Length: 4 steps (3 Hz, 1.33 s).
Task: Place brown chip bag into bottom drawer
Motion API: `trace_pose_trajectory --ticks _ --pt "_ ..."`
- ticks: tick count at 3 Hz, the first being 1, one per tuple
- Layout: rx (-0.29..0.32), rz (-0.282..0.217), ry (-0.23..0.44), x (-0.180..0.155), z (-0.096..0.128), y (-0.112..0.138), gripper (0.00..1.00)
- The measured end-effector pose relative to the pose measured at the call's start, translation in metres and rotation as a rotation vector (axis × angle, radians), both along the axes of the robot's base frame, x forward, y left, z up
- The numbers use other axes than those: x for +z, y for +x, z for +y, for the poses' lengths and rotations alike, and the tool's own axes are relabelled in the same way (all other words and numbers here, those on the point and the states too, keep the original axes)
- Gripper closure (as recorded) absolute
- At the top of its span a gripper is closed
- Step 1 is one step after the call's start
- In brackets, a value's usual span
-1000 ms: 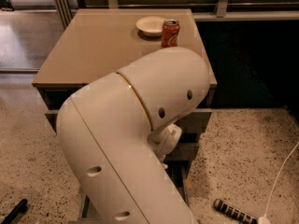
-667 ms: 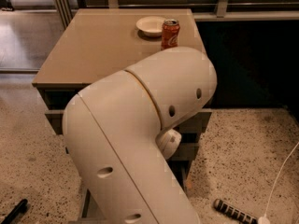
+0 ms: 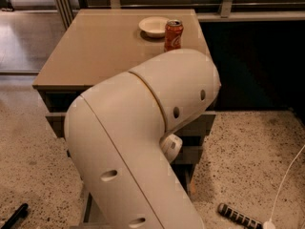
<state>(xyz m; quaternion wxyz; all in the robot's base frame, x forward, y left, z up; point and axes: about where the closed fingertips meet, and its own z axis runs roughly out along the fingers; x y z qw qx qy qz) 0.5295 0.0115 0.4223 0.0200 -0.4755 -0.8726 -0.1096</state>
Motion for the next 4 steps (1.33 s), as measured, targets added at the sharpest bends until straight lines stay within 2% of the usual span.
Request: trace_pose_trajectory --ticks 1,2,3,4 --pt "0.002 0.056 -0.002 -0.023 0.001 -0.012 1.0" --pt "0.002 0.159 -0.021 -0.07 0.0 -0.038 1.0" --pt "0.001 0.16 -0.022 -0.071 0.0 -0.038 1.0" --pt "-0.007 0.17 -0.031 -0.119 0.011 -0.016 1.0"
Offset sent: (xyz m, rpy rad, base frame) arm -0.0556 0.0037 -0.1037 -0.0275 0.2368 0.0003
